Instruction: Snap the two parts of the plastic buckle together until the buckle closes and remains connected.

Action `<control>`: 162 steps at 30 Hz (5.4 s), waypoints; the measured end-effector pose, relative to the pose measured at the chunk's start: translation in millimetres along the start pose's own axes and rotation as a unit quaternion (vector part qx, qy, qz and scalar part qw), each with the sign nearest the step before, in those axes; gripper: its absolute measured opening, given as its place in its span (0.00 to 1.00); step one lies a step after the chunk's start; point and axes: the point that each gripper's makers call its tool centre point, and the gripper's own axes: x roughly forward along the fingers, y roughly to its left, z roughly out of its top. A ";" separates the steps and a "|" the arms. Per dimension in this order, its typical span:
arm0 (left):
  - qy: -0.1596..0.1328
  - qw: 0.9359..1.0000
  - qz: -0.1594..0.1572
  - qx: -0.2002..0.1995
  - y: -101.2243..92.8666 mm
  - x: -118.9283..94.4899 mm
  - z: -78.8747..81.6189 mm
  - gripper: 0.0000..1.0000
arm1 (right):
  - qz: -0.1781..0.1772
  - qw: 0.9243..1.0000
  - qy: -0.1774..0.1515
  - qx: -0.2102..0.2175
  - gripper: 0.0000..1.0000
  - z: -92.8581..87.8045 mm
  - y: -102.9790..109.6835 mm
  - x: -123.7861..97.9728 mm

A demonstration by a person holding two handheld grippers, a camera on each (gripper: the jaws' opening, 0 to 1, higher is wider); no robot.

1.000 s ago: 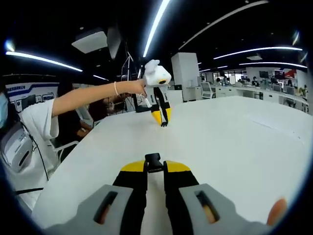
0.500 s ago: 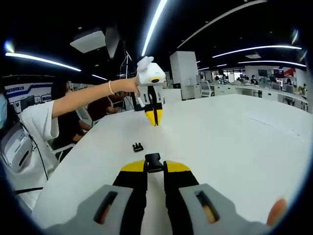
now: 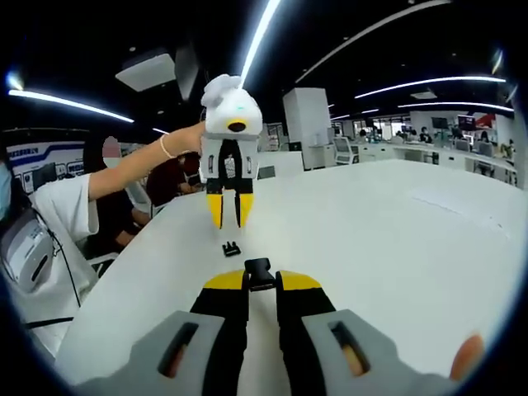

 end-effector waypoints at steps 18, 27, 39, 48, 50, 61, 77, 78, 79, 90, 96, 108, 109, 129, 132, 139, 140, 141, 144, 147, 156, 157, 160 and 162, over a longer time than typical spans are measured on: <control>-0.099 0.994 -0.001 -0.038 -24.4 20.7 16.3 0.34 | 0.007 1.000 -0.009 0.002 0.12 4.7 5.3 1.1; -0.108 0.993 0.048 -0.026 -20.8 24.9 18.1 0.47 | 0.010 1.000 -0.013 -0.005 0.12 7.1 9.5 -0.4; -0.091 0.994 0.066 -0.004 -9.4 26.6 17.8 0.34 | 0.008 1.000 -0.022 0.001 0.12 6.4 7.2 -6.0; -0.072 0.992 0.096 0.033 5.4 22.5 15.2 0.17 | 0.010 1.000 -0.021 0.001 0.12 6.0 8.5 -5.7; -0.075 0.992 0.096 0.036 4.8 22.2 15.5 0.14 | 0.010 1.000 -0.022 0.002 0.12 6.4 8.3 -6.1; -0.068 0.991 0.105 0.045 1.3 20.7 10.5 0.11 | 0.009 1.000 -0.024 0.002 0.12 8.2 6.4 -6.9; -0.048 0.991 0.047 0.118 -36.2 16.3 -3.8 0.11 | 0.013 1.000 -0.017 0.003 0.12 5.9 8.8 -3.6; -0.040 0.991 0.044 0.117 -37.5 18.2 -5.3 0.11 | 0.013 1.000 -0.017 0.003 0.12 5.9 8.9 -3.5; -0.034 0.992 0.040 0.119 -38.5 20.2 -6.5 0.11 | 0.012 1.000 -0.017 0.003 0.12 5.6 9.1 -3.5; -0.005 0.991 0.024 0.130 -37.3 21.8 -10.8 0.11 | 0.013 1.000 -0.017 0.002 0.12 5.9 12.6 -3.5; -0.035 0.995 0.041 0.086 -35.0 19.4 -5.7 0.23 | 0.014 1.000 -0.019 0.001 0.12 6.5 14.7 -3.5; -0.042 0.997 0.048 0.034 -38.5 24.0 -10.5 0.19 | 0.012 1.000 -0.015 0.002 0.12 3.7 14.5 -2.4; -0.043 0.997 0.050 0.031 -38.6 23.6 -9.8 0.18 | 0.012 1.000 -0.015 0.002 0.12 3.8 14.3 -2.7; -0.040 0.985 0.110 -0.129 -21.4 10.6 -12.8 0.10 | 0.013 1.000 -0.024 -0.001 0.12 8.0 15.4 -3.7; -0.051 0.977 0.122 -0.169 -7.8 0.7 -19.9 0.10 | 0.014 1.000 -0.025 0.001 0.12 7.7 15.4 -3.3; -0.069 0.953 0.142 -0.259 2.3 -18.0 -52.6 0.10 | 0.013 1.000 -0.025 0.003 0.12 7.2 12.6 -4.6; -0.074 0.950 0.141 -0.269 3.8 -20.9 -56.6 0.10 | 0.013 1.000 -0.026 0.004 0.12 7.3 12.2 -4.9; -0.078 0.946 0.141 -0.281 4.7 -23.5 -61.2 0.10 | 0.012 1.000 -0.026 0.004 0.12 7.3 11.9 -5.3; -0.075 0.935 0.148 -0.313 12.6 -31.8 -78.3 0.10 | 0.012 1.000 -0.028 0.006 0.12 7.4 10.7 -5.9; -0.081 0.922 0.145 -0.349 18.3 -35.4 -89.6 0.10 | 0.011 1.000 -0.026 0.008 0.12 6.8 10.0 -6.0; -0.059 0.881 0.140 -0.448 39.0 -36.2 -124.0 0.10 | 0.012 0.999 -0.030 0.010 0.12 9.0 8.8 -7.0; -0.058 0.879 0.140 -0.452 40.0 -35.9 -125.1 0.10 | 0.012 0.999 -0.030 0.010 0.12 9.2 8.7 -7.1; -0.048 0.870 0.137 -0.471 38.1 -29.7 -129.4 0.10 | 0.011 0.999 -0.030 0.011 0.12 9.2 8.0 -7.3; -0.033 0.866 0.138 -0.479 38.3 -26.6 -134.4 0.10 | 0.011 0.999 -0.029 0.012 0.12 9.0 7.8 -7.3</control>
